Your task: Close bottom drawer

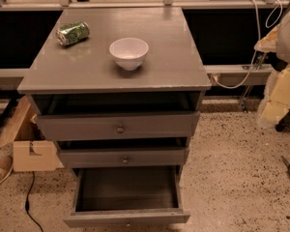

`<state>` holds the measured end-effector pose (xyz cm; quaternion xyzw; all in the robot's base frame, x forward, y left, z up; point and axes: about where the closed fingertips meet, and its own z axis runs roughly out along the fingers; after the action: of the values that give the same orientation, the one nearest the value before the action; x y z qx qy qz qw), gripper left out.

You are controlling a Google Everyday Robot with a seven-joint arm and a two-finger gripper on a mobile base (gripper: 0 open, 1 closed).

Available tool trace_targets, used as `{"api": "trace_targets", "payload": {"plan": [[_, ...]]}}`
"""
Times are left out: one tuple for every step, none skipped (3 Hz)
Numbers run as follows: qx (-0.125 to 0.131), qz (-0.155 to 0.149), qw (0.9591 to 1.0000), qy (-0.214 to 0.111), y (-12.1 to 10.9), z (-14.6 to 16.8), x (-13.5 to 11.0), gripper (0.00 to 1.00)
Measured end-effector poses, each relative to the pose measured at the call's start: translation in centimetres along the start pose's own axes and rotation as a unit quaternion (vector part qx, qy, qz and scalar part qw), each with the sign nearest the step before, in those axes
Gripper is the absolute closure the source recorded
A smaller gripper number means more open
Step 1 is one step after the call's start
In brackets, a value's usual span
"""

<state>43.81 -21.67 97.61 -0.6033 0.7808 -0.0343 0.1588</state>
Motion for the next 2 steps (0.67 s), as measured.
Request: {"api": "trace_targets", "payload": {"plan": [[0.001,0.001,1.0,-0.001,0.0,-0.1,0.0,0.0],[-0.045,0.012,0.9985,-0.029,2.1,3.8,-0.2,0.0]]}}
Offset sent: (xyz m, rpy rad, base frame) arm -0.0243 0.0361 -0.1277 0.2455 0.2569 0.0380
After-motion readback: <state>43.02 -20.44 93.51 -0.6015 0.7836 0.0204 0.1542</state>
